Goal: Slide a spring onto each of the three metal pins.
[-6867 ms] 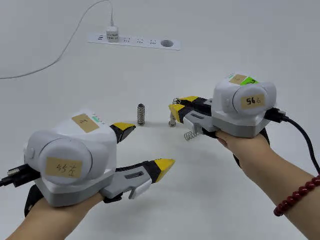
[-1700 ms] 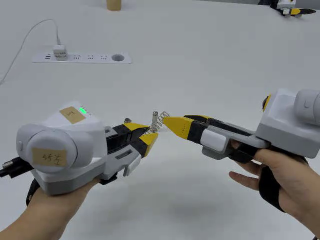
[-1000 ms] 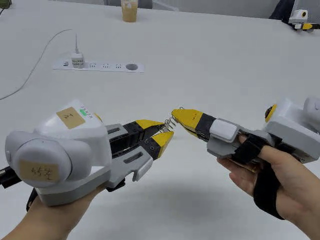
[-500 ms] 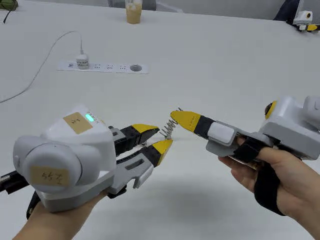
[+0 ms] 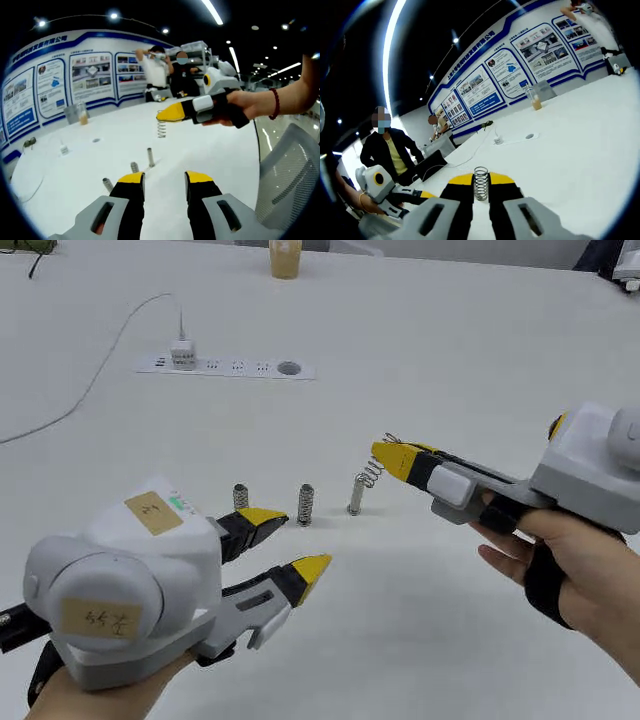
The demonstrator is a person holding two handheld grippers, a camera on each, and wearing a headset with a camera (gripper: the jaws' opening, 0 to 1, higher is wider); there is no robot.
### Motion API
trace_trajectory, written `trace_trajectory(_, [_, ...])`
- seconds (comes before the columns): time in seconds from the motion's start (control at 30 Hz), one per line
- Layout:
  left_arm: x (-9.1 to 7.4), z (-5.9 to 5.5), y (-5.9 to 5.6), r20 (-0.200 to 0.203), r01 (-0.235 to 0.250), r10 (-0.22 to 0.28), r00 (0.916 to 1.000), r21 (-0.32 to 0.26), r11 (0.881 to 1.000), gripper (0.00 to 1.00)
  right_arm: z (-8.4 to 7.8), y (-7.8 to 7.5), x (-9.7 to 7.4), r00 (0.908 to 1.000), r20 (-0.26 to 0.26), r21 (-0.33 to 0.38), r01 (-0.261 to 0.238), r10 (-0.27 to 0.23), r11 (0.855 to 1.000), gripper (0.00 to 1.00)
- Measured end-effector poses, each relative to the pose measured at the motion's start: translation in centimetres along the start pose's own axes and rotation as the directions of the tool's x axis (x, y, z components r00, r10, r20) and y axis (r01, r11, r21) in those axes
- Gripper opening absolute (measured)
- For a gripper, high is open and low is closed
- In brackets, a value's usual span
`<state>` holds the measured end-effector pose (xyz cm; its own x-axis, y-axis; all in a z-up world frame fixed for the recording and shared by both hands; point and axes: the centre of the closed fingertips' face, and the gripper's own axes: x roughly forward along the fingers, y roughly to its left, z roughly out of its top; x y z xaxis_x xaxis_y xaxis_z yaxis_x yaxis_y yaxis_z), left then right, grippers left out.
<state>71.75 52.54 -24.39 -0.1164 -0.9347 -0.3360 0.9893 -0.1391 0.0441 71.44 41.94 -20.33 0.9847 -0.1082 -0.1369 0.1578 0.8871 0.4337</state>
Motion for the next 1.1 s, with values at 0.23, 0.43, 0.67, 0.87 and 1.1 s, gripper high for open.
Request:
trace_trajectory(0.23, [-0.9,-1.0,0.7,-0.017,-0.031,0.03,0.9994,-0.03,0.999,0.39,-0.6,-0.9,1.5,0.999,-0.042,-0.128,0.012,-0.018,0.992,0.11])
trace_trajectory(0.43, [-1.3,-1.5,0.8,-0.027,-0.046,0.044,0.9987,-0.05,0.998,0.45,-1.1,-1.8,2.5,0.997,-0.06,-0.254,0.031,-0.048,0.967,0.11])
trace_trajectory(0.67, [-1.6,-2.2,1.4,-0.047,-0.076,0.073,0.9962,-0.062,0.995,0.52,-1.6,-3.3,3.1,0.9954,-0.065,-0.296,0.049,-0.071,0.954,0.11])
trace_trajectory(0.87, [-1.7,-2.2,2.1,-0.054,-0.095,0.091,0.9944,-0.076,0.993,0.57,-2.1,-4.5,3.7,0.9943,-0.064,-0.285,0.064,-0.085,0.957,0.11])
trace_trajectory(1.1, [-1.7,-2.4,2.6,-0.063,-0.103,0.098,0.9932,-0.078,0.992,0.64,-2.7,-5.0,4.1,0.9933,-0.07,-0.261,0.071,-0.092,0.963,0.11])
